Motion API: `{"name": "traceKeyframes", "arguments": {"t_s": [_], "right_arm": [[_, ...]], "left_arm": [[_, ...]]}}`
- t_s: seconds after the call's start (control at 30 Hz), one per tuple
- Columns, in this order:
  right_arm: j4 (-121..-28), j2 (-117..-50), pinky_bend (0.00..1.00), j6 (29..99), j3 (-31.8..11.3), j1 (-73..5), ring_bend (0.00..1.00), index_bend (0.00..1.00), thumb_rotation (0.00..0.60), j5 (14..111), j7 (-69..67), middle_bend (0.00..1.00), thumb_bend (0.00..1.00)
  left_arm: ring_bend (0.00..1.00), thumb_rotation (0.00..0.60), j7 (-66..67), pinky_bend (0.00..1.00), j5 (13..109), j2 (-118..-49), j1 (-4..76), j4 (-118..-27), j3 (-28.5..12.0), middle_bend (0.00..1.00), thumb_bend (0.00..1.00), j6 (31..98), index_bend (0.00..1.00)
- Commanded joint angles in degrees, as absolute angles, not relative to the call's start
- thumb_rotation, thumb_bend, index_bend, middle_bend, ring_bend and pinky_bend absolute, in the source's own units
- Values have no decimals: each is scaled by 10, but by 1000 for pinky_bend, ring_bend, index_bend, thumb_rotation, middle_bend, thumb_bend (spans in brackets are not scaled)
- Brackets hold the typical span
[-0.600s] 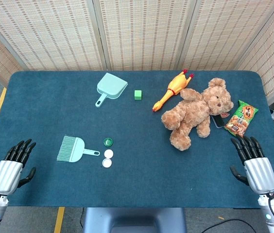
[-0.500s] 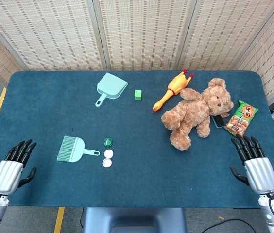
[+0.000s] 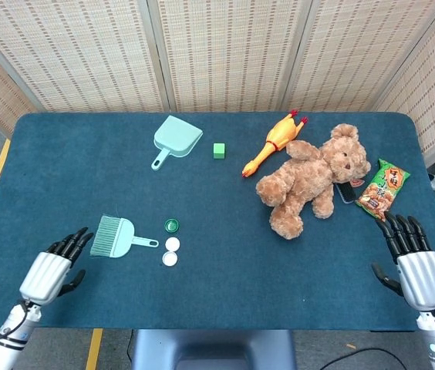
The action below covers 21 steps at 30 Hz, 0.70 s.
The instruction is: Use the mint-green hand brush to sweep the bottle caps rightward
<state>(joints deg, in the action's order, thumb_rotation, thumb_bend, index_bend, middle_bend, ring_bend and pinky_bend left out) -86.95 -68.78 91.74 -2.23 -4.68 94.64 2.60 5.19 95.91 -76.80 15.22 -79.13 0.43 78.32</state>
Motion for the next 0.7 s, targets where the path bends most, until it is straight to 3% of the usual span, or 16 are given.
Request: {"name": "traceKeyframes", "arguments": {"t_s": [0.03, 0.23, 0.7], "right_arm": [[-868, -690, 0, 914, -22, -48, 0, 0, 600, 946, 30, 0, 238], [-865, -693, 0, 909, -24, -49, 0, 0, 600, 941, 34, 0, 238], [-863, -696, 0, 897, -26, -52, 0, 0, 600, 933, 40, 0, 238]], "left_arm": [[460, 600, 70, 629, 956, -794, 180, -777, -4, 171, 397, 749, 120], [574, 600, 90, 749, 929, -829, 211, -766, -23, 226, 396, 707, 188], [627, 600, 132, 796, 882, -910, 272, -713, -43, 245, 392, 631, 235]]}}
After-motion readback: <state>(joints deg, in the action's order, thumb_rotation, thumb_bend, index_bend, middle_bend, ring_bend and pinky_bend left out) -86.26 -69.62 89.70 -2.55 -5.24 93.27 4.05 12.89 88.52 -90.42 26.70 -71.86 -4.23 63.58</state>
